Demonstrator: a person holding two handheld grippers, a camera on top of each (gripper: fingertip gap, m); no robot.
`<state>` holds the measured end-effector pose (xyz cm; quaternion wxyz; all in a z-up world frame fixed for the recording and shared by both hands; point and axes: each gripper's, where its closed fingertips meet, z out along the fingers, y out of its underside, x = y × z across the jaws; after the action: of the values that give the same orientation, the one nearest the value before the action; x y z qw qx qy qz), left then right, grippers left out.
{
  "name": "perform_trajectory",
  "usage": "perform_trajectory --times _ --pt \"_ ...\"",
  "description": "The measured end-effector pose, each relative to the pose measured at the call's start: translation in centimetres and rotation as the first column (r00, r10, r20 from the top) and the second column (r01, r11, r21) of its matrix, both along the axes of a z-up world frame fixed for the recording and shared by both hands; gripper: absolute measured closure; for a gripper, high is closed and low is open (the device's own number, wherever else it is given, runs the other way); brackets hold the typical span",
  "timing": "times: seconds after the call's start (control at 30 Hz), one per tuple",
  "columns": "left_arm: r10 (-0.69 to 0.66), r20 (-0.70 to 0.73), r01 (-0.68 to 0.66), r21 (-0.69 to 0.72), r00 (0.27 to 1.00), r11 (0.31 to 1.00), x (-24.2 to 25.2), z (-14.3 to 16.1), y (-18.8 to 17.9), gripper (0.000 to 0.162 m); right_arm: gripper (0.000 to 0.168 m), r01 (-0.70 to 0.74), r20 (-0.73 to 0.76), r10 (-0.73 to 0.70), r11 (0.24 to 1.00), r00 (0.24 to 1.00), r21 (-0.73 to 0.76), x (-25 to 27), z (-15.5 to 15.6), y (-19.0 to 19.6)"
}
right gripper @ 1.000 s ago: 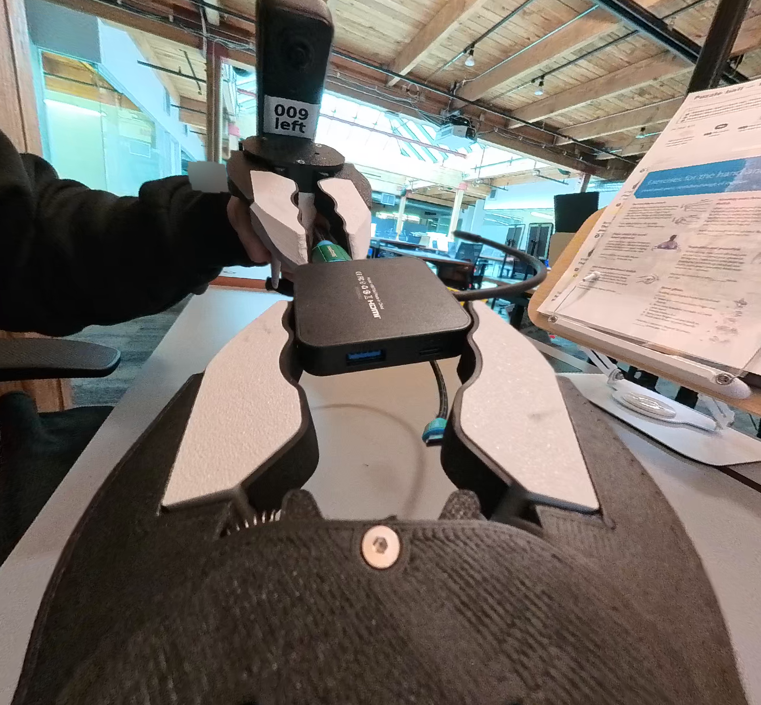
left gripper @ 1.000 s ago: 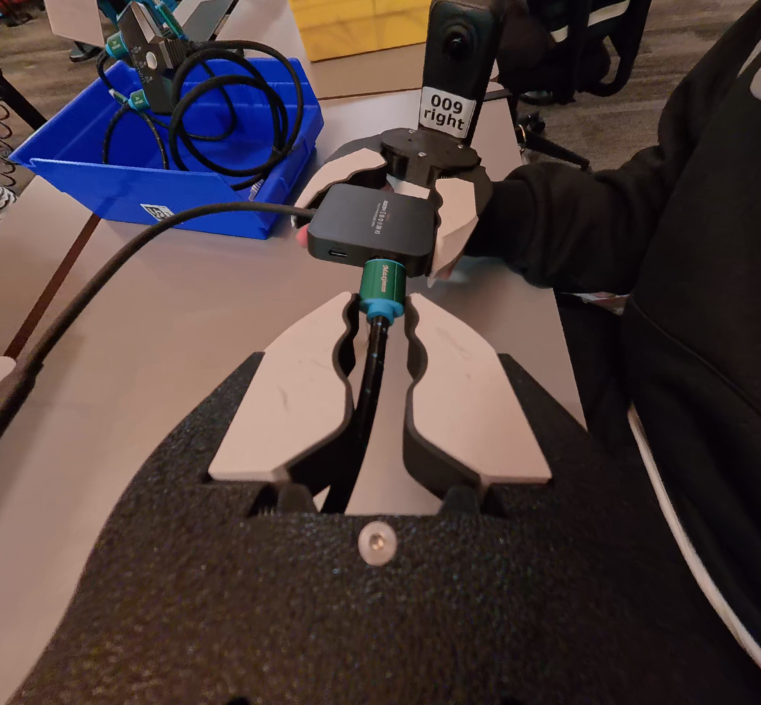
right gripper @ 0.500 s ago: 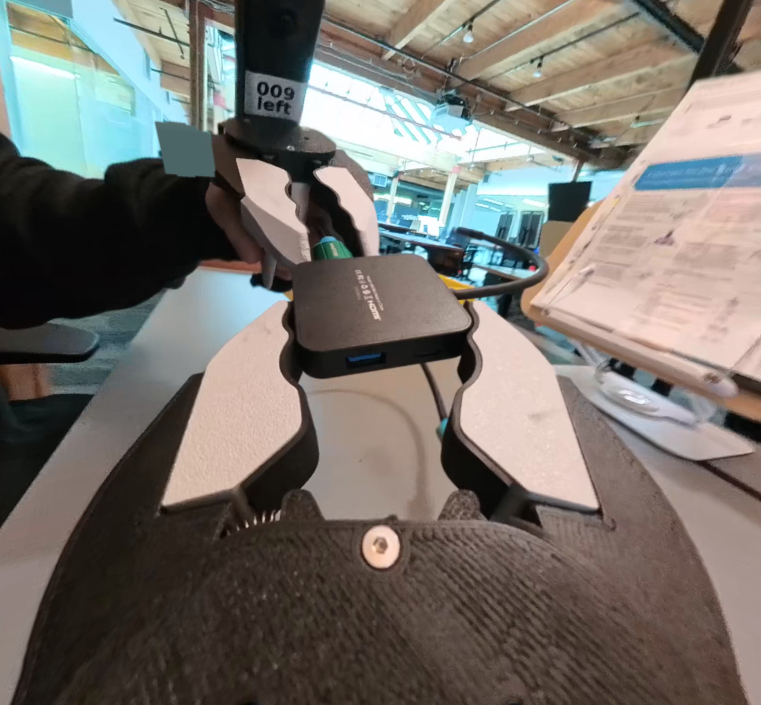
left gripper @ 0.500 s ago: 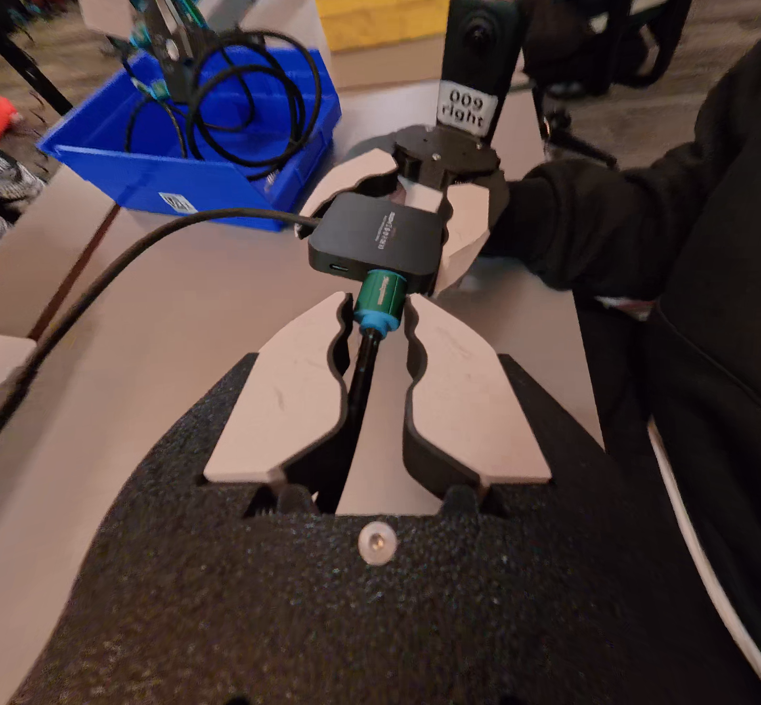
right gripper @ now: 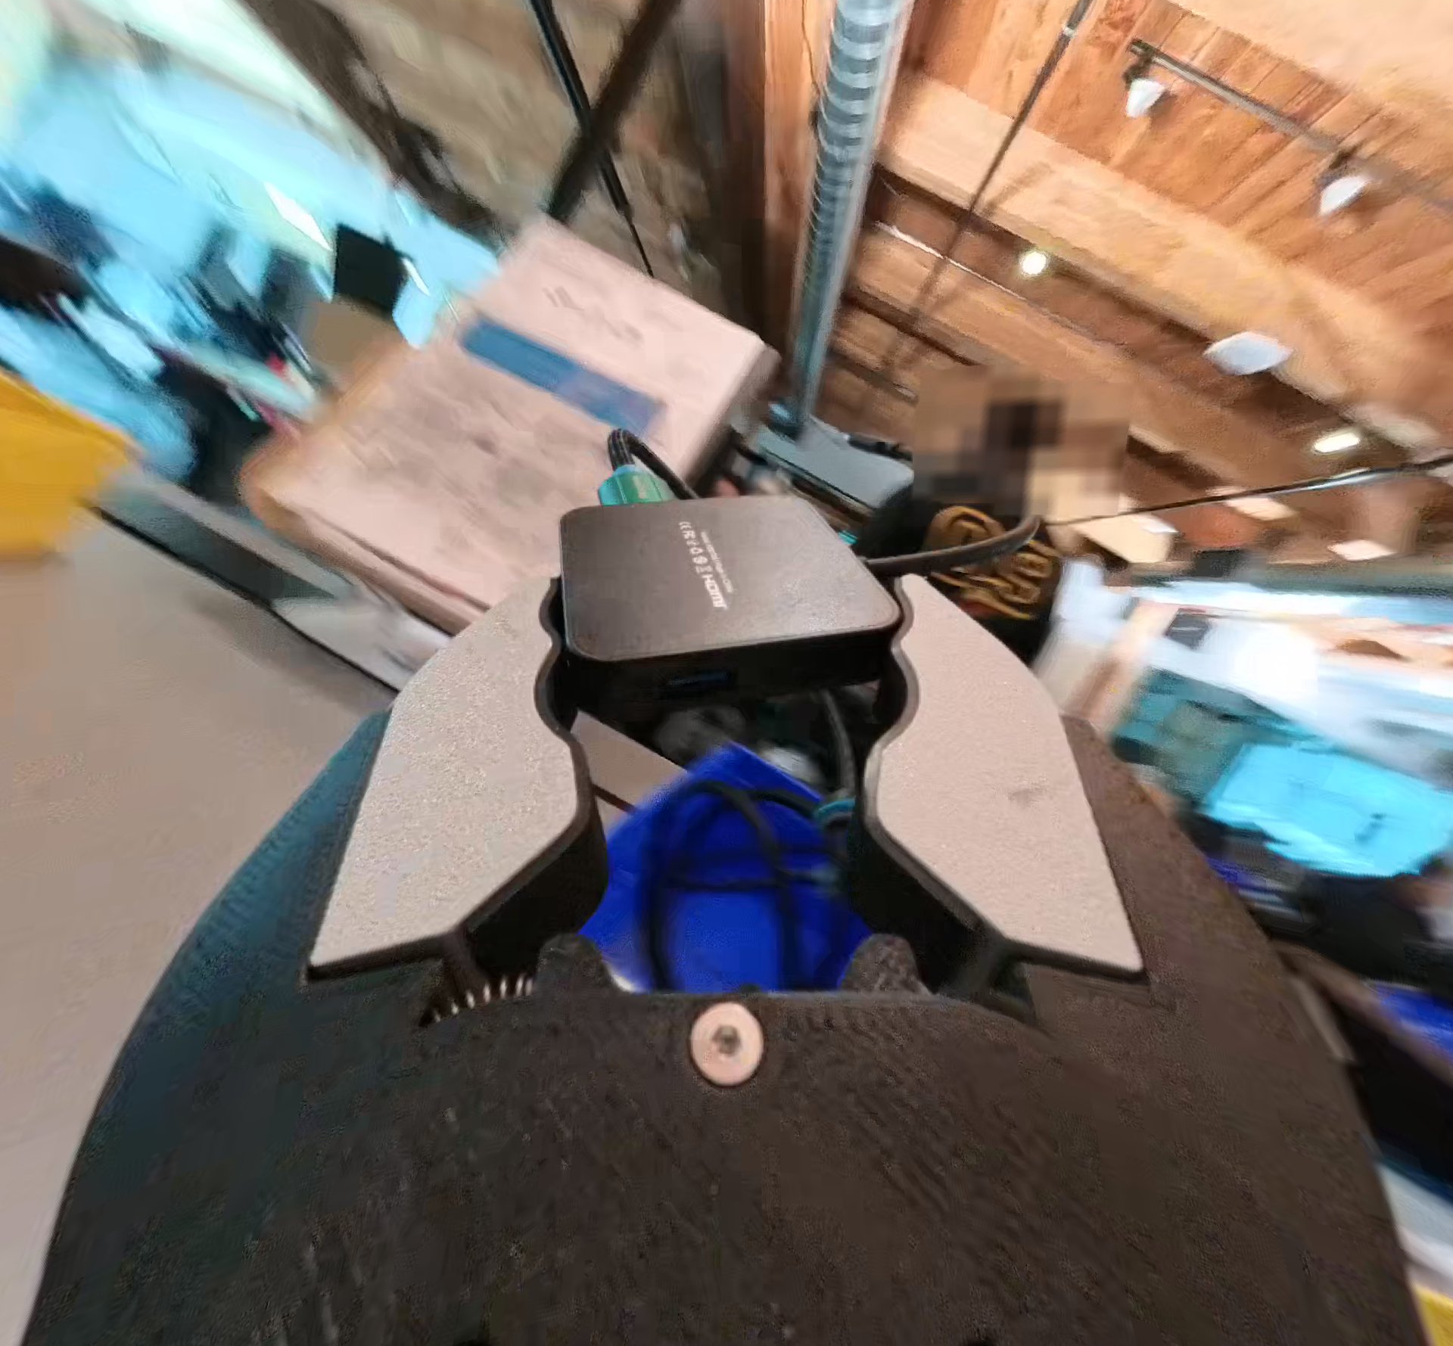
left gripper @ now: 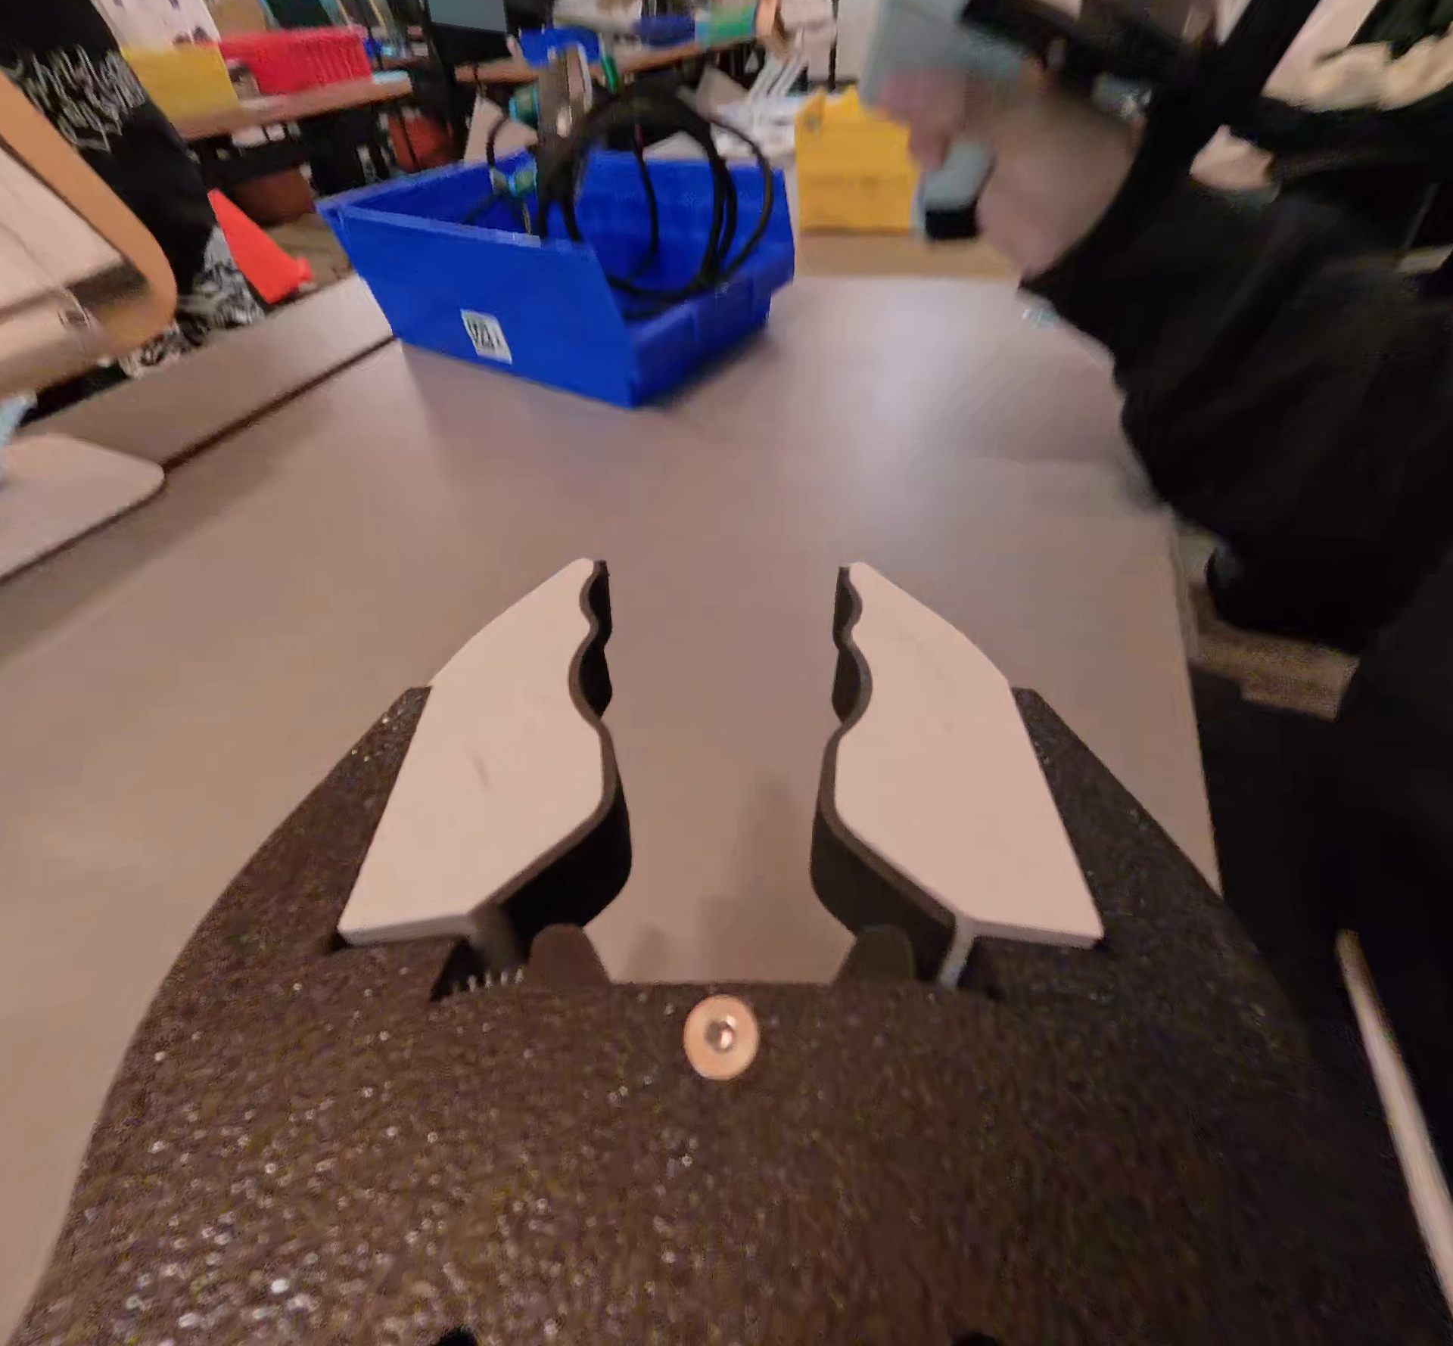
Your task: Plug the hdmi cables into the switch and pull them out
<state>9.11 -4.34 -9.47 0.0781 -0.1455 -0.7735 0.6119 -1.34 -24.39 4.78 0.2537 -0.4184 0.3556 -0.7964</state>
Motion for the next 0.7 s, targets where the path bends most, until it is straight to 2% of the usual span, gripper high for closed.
perform_trajectory --times 0.07,0.1,0.17,0.23,0.37,0.47,0.53,0.57,0.63,0.7 --pt "0.003 0.039 -0.005 0.028 0.999 1.000 0.0 -1.8 0.3 0.108 0.092 0.152 -0.194 -0.182 0.975 0.964 -0.160 0.7 0.2 -2.1" --pt "0.006 0.058 -0.008 0.044 0.998 0.999 0.1 -2.4 0.4 0.108 0.091 0.187 -0.309 -0.253 0.955 0.917 -0.229 1.3 0.0 -3.5" --pt "0.018 0.082 -0.024 0.073 0.996 0.997 0.5 -3.1 0.5 0.108 0.091 0.164 -0.504 -0.324 0.928 0.801 -0.335 2.8 -0.7 -6.2" --pt "0.022 0.070 -0.028 0.077 0.997 0.997 0.6 -3.1 0.7 0.107 0.091 0.081 -0.621 -0.352 0.903 0.700 -0.421 4.4 -0.9 -8.6" --pt "0.017 -0.022 -0.016 0.047 1.000 0.999 0.5 -2.6 0.7 0.108 0.091 -0.096 -0.733 -0.487 0.799 0.475 -0.593 7.2 -1.5 -12.7" --pt "-0.006 -0.046 0.009 0.065 0.999 0.998 0.2 -2.7 0.7 0.108 0.092 -0.229 -0.813 -0.522 0.784 0.257 -0.576 8.0 -4.7 -15.8" --pt "-0.015 -0.049 0.018 0.073 0.999 0.997 -0.1 -2.8 0.8 0.107 0.092 -0.248 -0.815 -0.560 0.777 0.145 -0.578 7.5 -6.3 -17.9" --pt "-0.022 -0.048 0.026 0.077 0.999 0.997 -0.3 -2.9 0.9 0.107 0.092 -0.249 -0.819 -0.562 0.782 0.113 -0.571 7.2 -6.9 -18.4" --pt "-0.037 -0.045 0.040 0.083 0.998 0.996 -0.6 -3.0 1.0 0.106 0.093 -0.225 -0.835 -0.542 0.805 0.099 -0.549 6.6 -7.4 -18.9" --pt "-0.049 -0.044 0.053 0.093 0.998 0.994 -0.9 -3.1 1.0 0.105 0.087 -0.176 -0.861 -0.504 0.843 0.075 -0.509 5.4 -7.3 -19.0"
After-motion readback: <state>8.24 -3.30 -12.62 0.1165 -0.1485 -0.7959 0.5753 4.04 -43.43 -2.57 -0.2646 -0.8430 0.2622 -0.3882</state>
